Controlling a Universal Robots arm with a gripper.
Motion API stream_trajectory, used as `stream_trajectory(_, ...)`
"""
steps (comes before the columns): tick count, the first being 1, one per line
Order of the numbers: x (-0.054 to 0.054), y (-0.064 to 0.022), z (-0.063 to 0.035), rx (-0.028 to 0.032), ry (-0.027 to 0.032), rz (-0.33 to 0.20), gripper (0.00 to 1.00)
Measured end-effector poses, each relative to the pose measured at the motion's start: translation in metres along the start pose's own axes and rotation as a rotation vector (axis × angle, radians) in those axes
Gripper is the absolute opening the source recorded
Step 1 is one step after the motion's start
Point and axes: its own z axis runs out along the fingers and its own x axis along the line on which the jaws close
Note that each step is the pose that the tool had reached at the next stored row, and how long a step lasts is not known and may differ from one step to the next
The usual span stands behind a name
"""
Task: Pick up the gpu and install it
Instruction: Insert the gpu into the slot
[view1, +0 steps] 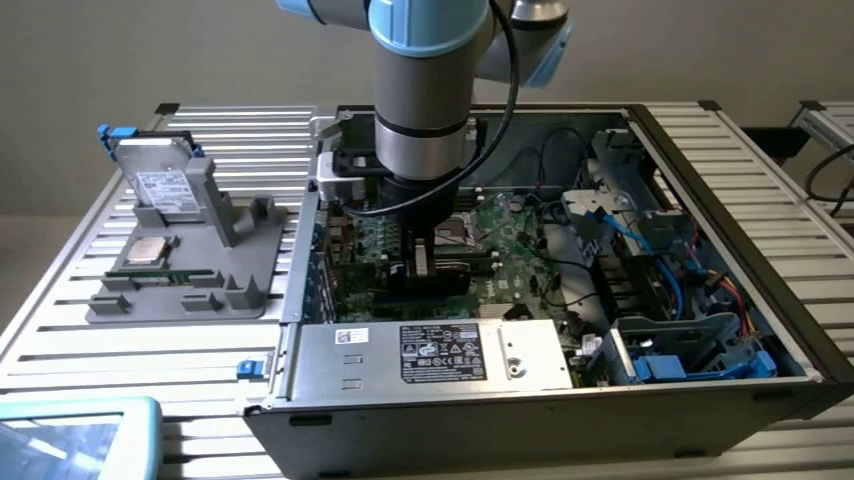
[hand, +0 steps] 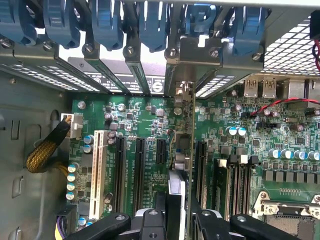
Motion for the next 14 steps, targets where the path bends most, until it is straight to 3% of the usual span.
stream_trajectory(14,0.0003,0.0004,0.0012,0.0012,0.0007,-0.004,0.27)
